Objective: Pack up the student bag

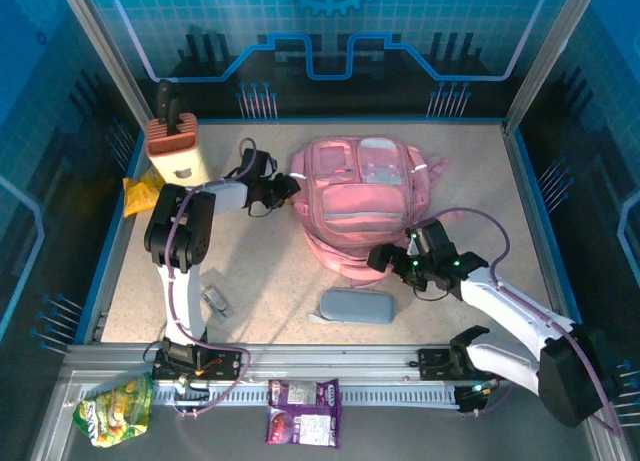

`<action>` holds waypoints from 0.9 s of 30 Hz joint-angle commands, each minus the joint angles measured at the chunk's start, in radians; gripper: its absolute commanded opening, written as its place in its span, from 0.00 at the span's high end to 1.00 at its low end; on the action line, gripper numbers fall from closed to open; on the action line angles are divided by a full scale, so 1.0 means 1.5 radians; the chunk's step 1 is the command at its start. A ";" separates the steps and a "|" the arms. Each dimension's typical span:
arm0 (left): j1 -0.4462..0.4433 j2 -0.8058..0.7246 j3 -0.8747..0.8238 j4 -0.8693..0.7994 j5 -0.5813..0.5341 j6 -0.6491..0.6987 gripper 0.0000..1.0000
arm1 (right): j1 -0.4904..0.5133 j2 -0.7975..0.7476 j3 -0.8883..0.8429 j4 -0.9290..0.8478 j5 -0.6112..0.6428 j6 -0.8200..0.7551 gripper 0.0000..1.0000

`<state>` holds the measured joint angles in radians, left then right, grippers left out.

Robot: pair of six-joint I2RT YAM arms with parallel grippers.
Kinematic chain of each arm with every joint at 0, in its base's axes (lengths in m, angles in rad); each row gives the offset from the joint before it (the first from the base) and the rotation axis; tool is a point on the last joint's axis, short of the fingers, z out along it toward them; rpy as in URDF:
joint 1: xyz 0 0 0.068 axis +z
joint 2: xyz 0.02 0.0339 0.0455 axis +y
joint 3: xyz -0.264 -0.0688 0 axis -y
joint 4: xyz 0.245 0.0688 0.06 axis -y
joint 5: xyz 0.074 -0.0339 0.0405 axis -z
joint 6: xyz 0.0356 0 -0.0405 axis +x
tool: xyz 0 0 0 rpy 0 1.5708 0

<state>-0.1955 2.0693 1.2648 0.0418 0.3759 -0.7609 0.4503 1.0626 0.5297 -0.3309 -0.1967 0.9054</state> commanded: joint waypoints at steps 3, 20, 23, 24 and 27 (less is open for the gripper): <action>0.007 -0.013 0.009 0.004 0.015 0.023 0.92 | -0.030 0.053 0.009 0.102 -0.026 -0.013 0.00; -0.053 -0.277 -0.220 -0.008 -0.015 -0.011 1.00 | -0.143 0.422 0.368 0.133 -0.074 -0.136 0.00; -0.096 -0.300 -0.242 0.005 -0.044 -0.058 1.00 | -0.154 0.469 0.454 0.062 -0.049 -0.177 0.00; -0.107 -0.309 -0.252 0.017 -0.047 -0.077 1.00 | -0.158 0.477 0.474 0.047 -0.049 -0.185 0.00; -0.141 -0.336 -0.274 0.043 -0.094 -0.118 1.00 | -0.159 0.474 0.500 -0.002 -0.007 -0.211 0.00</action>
<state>-0.3283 1.6283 0.8711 0.0364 0.1665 -0.8585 0.1925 1.7767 1.2240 -0.2718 -0.1917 0.6373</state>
